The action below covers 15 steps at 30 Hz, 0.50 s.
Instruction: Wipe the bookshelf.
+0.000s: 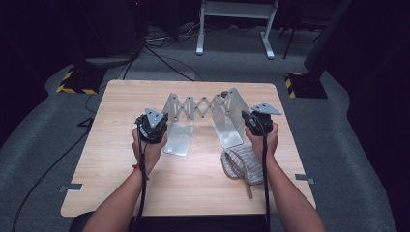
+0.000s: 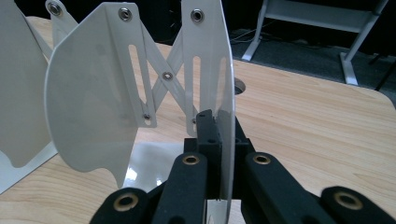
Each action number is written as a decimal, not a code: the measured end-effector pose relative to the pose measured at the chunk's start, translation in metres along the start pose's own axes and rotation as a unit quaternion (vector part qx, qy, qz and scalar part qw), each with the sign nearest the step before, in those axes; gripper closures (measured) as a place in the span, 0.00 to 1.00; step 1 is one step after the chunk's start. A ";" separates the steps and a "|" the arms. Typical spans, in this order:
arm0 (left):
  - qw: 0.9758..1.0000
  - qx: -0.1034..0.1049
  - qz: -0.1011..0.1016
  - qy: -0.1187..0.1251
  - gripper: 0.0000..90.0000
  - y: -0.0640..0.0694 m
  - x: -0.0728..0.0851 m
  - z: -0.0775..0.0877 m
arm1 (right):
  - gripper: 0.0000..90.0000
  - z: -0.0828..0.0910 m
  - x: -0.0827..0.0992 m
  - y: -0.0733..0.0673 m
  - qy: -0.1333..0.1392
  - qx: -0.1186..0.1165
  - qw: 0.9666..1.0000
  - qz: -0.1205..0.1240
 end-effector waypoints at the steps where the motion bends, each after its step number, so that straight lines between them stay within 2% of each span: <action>1: 1.000 -0.001 0.000 0.001 0.95 -0.002 0.001 0.002 | 1.00 0.000 0.000 -0.001 0.000 -0.002 1.000 0.002; 4: 1.000 -0.004 -0.005 0.003 0.96 -0.010 0.003 0.006 | 1.00 0.000 0.000 -0.004 0.003 -0.016 1.000 0.008; 6: 1.000 -0.008 0.000 0.005 0.96 -0.015 0.003 0.006 | 1.00 0.001 0.000 -0.008 0.001 -0.022 1.000 0.014; 15: 1.000 -0.012 0.007 0.014 0.98 -0.018 0.000 0.002 | 0.96 0.009 0.006 -0.016 -0.005 -0.032 0.999 0.020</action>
Point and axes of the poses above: each handheld gripper's, and its own axes: z roughly backward along the jaws, x roughly out of its underside, y roughly to its right, the point moved 9 cm from there along -z, roughly forward along the jaws, and after that the axes turned 15 degrees about -y, right-handed, at the moved point
